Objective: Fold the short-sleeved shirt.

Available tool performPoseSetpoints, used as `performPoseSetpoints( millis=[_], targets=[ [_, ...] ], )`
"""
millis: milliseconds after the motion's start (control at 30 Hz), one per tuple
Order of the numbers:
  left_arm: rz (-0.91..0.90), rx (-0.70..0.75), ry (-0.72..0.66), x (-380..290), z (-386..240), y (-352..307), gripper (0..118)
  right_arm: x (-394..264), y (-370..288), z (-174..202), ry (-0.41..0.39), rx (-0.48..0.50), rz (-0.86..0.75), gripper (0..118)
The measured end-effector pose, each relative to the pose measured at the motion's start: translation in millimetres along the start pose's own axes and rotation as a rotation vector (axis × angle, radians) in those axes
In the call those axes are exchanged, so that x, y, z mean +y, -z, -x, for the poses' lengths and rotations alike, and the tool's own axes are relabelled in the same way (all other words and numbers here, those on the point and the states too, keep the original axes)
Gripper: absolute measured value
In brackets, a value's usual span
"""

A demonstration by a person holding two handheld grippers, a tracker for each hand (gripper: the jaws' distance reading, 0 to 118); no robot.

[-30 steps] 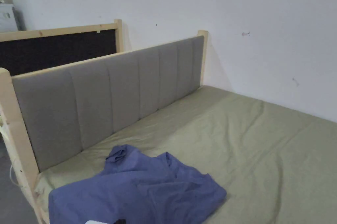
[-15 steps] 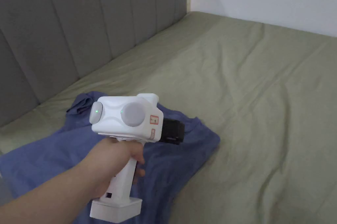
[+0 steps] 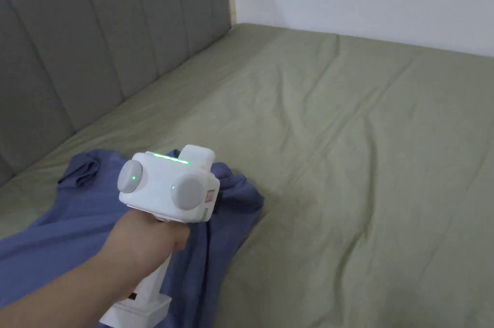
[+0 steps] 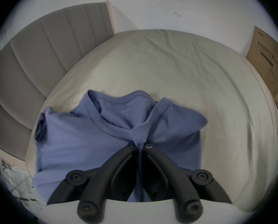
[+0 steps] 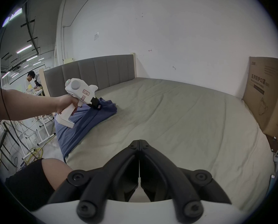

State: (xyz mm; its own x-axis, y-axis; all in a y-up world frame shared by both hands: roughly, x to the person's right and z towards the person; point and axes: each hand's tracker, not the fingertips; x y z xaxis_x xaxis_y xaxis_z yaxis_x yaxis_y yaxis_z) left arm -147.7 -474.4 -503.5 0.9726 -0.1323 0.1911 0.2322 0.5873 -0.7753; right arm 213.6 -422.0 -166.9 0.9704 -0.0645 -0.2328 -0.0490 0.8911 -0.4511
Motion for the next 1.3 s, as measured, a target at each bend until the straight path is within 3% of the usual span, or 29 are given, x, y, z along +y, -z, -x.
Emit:
performPoseSetpoints(
  millis=[67,200,333,500,600,700,800,900,933,1000,1033,1200,1233,1300],
  targets=[
    [-0.038,0.01,0.005,12,-12,-21,4,0,-13,-7,0.016,-0.03,-0.008,0],
    [-0.158,-0.141,0.066,38,-75,-83,4,0,-51,-22,0.069,-0.063,-0.058,0],
    [-0.271,-0.354,0.219,69,-190,-147,4,-4,-97,-40,0.099,-0.132,-0.096,0],
    [-0.28,-0.668,0.376,83,-359,-180,4,-15,-164,-62,0.107,-0.251,-0.13,0],
    [-0.224,-0.712,0.526,62,-469,-187,4,-27,-205,-75,0.132,-0.334,-0.141,0],
    [-0.136,-0.841,0.548,27,-547,-191,4,-43,-238,-86,0.146,-0.414,-0.133,0],
    [-0.081,-0.911,0.593,-11,-594,-191,4,-58,-259,-98,0.185,-0.467,-0.112,0],
    [-0.07,-0.882,0.617,-36,-613,-186,6,-69,-266,-108,0.211,-0.503,-0.094,0],
    [-0.059,-0.886,0.584,-38,-607,-182,29,-71,-267,-111,0.219,-0.511,-0.089,0],
    [-0.035,-0.908,0.485,-36,-587,-177,107,-72,-267,-115,0.224,-0.51,-0.098,0],
    [-0.039,-0.911,0.439,-33,-569,-178,117,-73,-266,-117,0.225,-0.507,-0.104,0],
    [-0.218,-0.809,0.311,-27,-439,-196,103,-70,-251,-126,0.197,-0.478,-0.127,0],
    [-0.263,-0.784,0.299,-32,-405,-198,74,-70,-246,-127,0.19,-0.472,-0.131,0],
    [-0.299,-0.687,0.24,-43,-346,-202,3,-69,-236,-129,0.176,-0.472,-0.123,0]
  ],
)
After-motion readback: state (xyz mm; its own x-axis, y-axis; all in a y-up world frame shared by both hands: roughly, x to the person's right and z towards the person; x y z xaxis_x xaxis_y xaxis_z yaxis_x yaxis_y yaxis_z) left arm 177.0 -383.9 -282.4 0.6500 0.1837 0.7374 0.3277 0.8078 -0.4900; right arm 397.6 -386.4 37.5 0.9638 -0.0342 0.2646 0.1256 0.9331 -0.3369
